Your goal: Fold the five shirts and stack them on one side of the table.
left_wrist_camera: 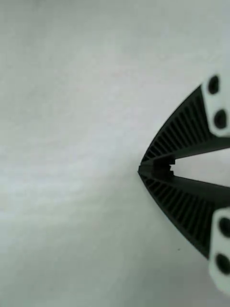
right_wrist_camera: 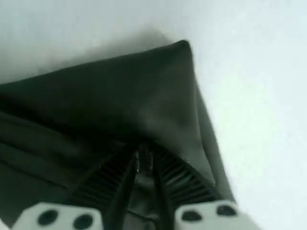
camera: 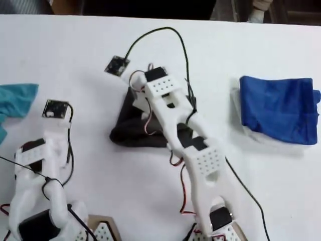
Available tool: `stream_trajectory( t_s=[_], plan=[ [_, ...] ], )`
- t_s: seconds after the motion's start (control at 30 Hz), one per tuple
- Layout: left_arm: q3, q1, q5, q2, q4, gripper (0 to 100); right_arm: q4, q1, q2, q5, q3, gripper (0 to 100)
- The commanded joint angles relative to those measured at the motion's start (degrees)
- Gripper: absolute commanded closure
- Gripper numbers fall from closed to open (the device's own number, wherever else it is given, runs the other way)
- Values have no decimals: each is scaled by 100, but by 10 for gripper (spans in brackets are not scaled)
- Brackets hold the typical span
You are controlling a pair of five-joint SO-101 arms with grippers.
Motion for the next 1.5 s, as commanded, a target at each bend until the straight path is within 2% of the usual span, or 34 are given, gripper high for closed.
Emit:
stream_trajectory(
  t_s=[0.0,0.1,0.27,0.53,0.63,0.87,1.0,1.13,1.3,1.47],
  plan=[
    [13,44,44,-193,-70,975,769,75,48,9,-615,978],
    [13,44,44,-193,-70,975,1349,101,31,114,-879,978],
    [13,44,44,-193,-70,975,2114,136,75,800,-1266,978],
    [13,44,44,-193,-70,975,2299,365,-4,967,-1169,978],
    [13,44,44,-193,-70,975,2308,532,-338,958,-703,978],
    [13,44,44,-193,-79,975,2281,708,-2114,985,1468,978],
    [13,44,44,-193,-79,975,1877,576,-2870,932,1521,978],
    [13,44,44,-193,-79,975,734,426,-2958,791,1538,978],
    [13,44,44,-193,-79,975,-470,171,-2035,202,1486,978],
    [13,44,44,-193,-79,975,-708,-101,-1165,185,1398,978]
  ],
)
